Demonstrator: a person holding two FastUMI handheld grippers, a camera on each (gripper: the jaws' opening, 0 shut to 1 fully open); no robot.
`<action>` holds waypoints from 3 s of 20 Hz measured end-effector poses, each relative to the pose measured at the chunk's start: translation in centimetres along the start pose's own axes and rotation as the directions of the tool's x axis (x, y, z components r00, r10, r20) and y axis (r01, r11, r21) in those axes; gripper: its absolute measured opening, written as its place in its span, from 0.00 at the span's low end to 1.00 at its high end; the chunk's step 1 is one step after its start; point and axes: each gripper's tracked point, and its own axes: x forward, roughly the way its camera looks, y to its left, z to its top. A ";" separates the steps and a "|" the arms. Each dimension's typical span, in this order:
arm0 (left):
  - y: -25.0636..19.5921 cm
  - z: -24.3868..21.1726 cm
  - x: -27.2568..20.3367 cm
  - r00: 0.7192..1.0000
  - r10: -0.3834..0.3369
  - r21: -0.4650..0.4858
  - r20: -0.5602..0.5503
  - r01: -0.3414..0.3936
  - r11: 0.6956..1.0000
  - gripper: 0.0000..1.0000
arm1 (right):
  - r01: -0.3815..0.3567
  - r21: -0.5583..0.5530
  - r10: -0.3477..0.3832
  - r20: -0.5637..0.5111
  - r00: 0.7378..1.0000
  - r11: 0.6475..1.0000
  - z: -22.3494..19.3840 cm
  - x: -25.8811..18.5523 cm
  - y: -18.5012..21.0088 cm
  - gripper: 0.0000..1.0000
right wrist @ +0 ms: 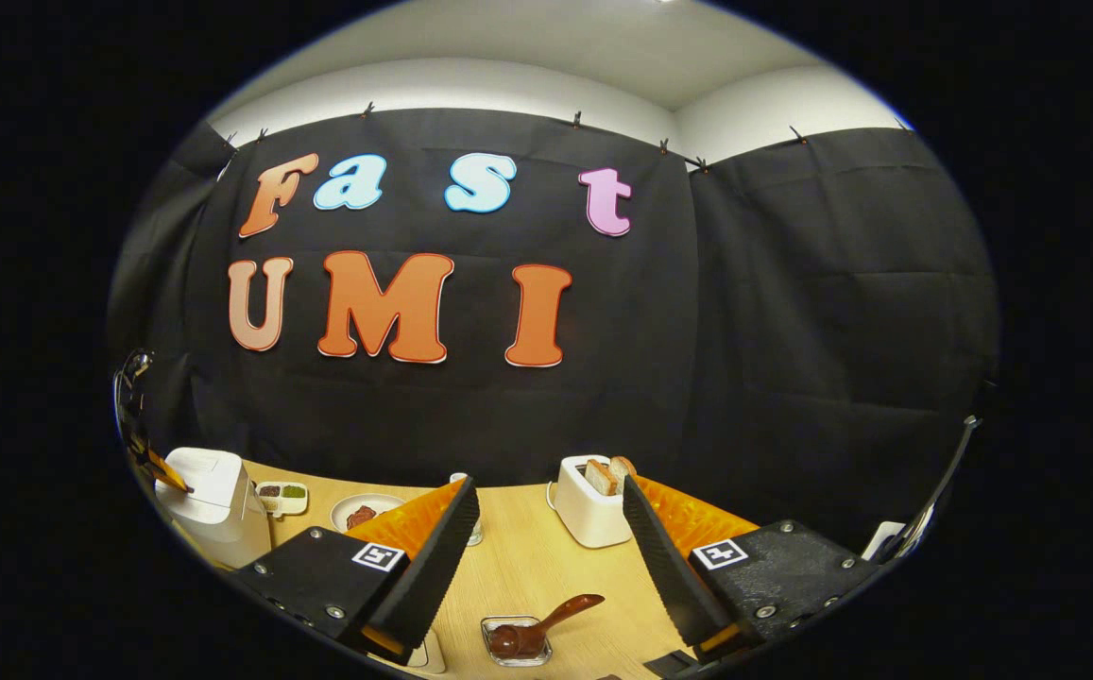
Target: Close the left gripper, press the button to open the rice cooker; take a wooden spoon from the chopstick holder with the right hand, scoop a spoonful of rice and pour it into the rice cooker, then put the wooden spoon back into the chopstick holder.
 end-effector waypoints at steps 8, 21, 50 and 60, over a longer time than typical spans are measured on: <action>-1.6 5.9 -6.9 0.951 0.021 0.054 0.310 -0.040 0.998 0.05 | -0.015 0.013 0.017 -0.171 0.985 1.000 -7.5 2.0 -1.2 0.96; -9.6 4.4 -14.4 0.840 -0.106 0.307 0.532 -0.075 0.949 0.06 | -0.085 0.122 0.128 -0.412 0.902 0.989 -17.8 4.7 -1.8 0.95; -15.4 0.1 -18.9 0.813 -0.092 0.392 0.575 -0.176 0.903 0.89 | -0.082 0.454 0.313 -0.461 0.831 0.887 -25.1 5.8 1.0 0.23; -15.5 0.6 -17.6 0.826 -0.144 0.422 0.545 -0.122 0.898 0.90 | -0.045 0.395 0.226 -0.426 0.876 0.918 -24.4 3.2 1.7 0.17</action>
